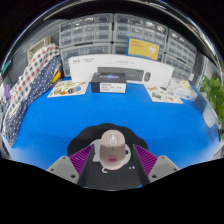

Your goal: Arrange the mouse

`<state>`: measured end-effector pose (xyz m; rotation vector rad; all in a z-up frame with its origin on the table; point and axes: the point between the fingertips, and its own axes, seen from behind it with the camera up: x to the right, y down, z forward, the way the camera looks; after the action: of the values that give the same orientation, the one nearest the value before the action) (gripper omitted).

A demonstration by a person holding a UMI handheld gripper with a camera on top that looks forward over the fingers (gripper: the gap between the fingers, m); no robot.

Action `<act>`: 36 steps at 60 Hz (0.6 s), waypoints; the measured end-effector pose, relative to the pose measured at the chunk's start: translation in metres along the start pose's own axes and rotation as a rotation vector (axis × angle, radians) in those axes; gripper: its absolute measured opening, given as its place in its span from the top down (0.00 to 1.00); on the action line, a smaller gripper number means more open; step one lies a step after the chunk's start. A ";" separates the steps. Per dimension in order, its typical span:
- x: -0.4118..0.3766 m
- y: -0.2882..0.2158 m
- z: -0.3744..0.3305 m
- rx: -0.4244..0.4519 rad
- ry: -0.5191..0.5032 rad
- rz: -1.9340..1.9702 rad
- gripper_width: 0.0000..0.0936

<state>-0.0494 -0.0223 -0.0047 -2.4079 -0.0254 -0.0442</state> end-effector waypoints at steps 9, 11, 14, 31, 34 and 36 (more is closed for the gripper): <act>-0.013 -0.021 -0.052 0.082 -0.001 0.047 0.09; -0.015 -0.028 -0.065 0.102 0.002 0.055 0.09; -0.022 -0.033 -0.086 0.129 0.001 0.059 0.09; -0.054 -0.042 -0.188 0.237 -0.003 0.061 0.09; -0.060 -0.039 -0.203 0.251 -0.010 0.064 0.09; -0.064 -0.037 -0.211 0.261 -0.012 0.069 0.09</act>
<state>-0.1195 -0.1362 0.1745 -2.1467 0.0440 0.0049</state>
